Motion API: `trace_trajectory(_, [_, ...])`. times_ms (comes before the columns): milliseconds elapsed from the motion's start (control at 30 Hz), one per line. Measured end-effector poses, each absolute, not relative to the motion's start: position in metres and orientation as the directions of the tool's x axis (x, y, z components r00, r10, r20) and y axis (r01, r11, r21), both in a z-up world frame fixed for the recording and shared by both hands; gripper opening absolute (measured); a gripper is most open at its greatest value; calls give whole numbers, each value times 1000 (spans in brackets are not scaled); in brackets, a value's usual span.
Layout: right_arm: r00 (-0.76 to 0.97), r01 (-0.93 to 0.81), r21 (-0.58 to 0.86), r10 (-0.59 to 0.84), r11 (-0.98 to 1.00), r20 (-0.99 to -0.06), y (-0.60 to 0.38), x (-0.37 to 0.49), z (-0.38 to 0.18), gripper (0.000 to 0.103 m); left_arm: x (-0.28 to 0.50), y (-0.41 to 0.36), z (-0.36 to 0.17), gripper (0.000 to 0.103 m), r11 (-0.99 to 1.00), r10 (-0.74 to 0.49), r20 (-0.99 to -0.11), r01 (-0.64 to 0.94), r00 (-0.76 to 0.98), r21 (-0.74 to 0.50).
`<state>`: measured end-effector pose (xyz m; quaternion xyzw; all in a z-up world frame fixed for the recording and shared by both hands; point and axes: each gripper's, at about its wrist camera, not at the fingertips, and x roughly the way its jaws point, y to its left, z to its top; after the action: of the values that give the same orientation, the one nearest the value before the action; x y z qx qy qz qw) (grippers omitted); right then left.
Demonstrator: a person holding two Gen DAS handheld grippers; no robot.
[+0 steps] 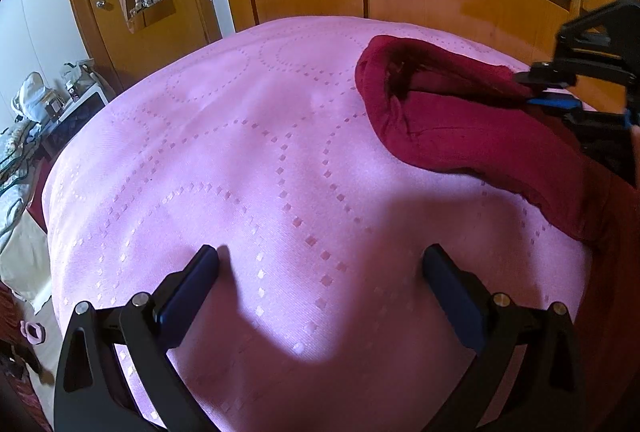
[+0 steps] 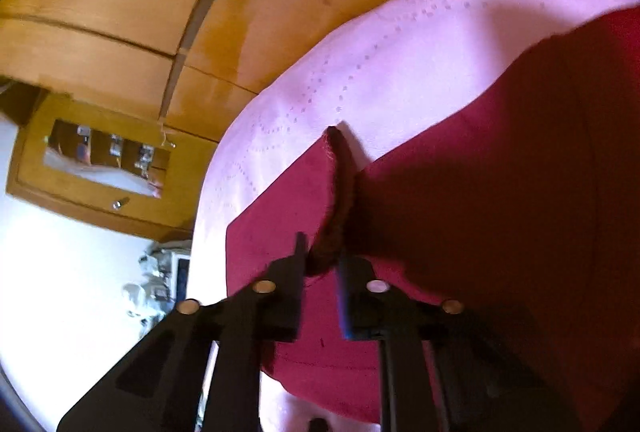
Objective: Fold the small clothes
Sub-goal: 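Grasp the shirt's side edge with the right tool, then fold the held side edge over the shirt body with the right tool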
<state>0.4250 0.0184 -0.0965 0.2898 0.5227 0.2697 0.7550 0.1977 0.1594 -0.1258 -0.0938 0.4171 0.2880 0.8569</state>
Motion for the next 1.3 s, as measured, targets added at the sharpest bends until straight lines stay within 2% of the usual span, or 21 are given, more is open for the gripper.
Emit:
trace_trajectory(200, [415, -176, 673, 675, 718, -611, -31, 401, -56, 11, 198, 160, -126, 101, 816, 416, -769, -573, 485, 79])
trace_trajectory(567, [622, -153, 565, 524, 810, -582, -186, 345, -5, 11, 199, 163, -124, 101, 817, 408, -775, -571, 482, 74])
trace_trajectory(733, [571, -163, 613, 580, 773, -580, -209, 336, -17, 11, 200, 161, -123, 101, 814, 419, -774, -573, 474, 90])
trace_trajectory(767, [542, -175, 622, 602, 764, -587, -203, 336, -23, 14, 200, 160, -123, 101, 814, 423, -774, -573, 472, 95])
trace_trajectory(800, [524, -177, 630, 614, 756, -590, -194, 336, -29, 27, 200, 160, -124, 101, 813, 424, -774, -574, 471, 96])
trace_trajectory(833, [506, -178, 645, 631, 743, -587, -184, 338, -35, 53, 200, 160, -124, 101, 813, 423, -774, -574, 472, 94])
trace_trajectory(867, [492, -182, 661, 649, 728, -579, -176, 338, -40, 65, 199, 160, -124, 101, 814, 421, -774, -574, 473, 91])
trace_trajectory(900, [475, -191, 675, 669, 713, -572, -160, 341, -45, 70, 199, 161, -124, 101, 814, 417, -774, -574, 476, 86])
trace_trajectory(1000, [408, -207, 700, 711, 683, -573, -109, 354, -62, 70, 198, 162, -124, 101, 815, 411, -774, -574, 481, 76])
trace_trajectory(1033, [394, -209, 703, 716, 680, -576, -96, 359, -65, 66, 198, 162, -124, 101, 815, 411, -774, -575, 482, 75])
trace_trajectory(1167, [413, -206, 668, 682, 716, -604, -55, 378, -72, 62, 197, 161, -125, 101, 815, 411, -771, -575, 486, 73])
trace_trajectory(1300, [409, -167, 598, 607, 784, -681, -30, 401, -87, 57, 196, 161, -126, 101, 814, 411, -767, -577, 493, 66])
